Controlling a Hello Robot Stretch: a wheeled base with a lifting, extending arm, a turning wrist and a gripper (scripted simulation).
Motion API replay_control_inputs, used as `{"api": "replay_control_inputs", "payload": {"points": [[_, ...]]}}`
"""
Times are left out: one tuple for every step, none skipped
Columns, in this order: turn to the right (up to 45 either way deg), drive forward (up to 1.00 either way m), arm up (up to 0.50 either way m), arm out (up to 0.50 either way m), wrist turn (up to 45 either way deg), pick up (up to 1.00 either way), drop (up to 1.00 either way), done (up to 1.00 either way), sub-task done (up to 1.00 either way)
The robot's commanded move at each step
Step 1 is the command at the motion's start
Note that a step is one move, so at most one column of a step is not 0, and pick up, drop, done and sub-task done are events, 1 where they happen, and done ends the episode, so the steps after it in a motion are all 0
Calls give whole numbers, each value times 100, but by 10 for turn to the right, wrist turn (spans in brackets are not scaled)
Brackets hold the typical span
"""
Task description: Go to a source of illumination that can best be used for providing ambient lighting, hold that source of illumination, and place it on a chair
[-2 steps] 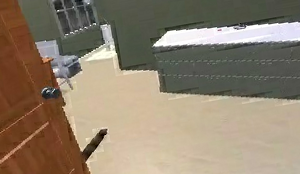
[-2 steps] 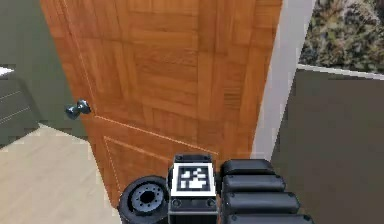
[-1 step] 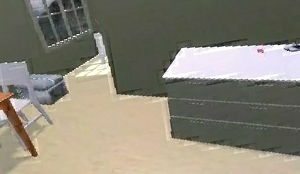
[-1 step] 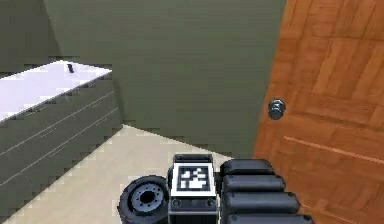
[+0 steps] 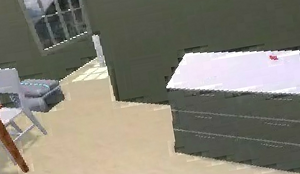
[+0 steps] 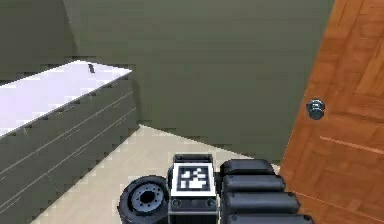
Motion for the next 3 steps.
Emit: {"api": "replay_control_inputs", "payload": {"points": [[-180, 0, 0, 0, 0, 0, 0, 0, 0], [0, 100, 0, 0, 0, 0, 0, 0, 0], [-150, 0, 0, 0, 0, 0, 0, 0, 0]]}}
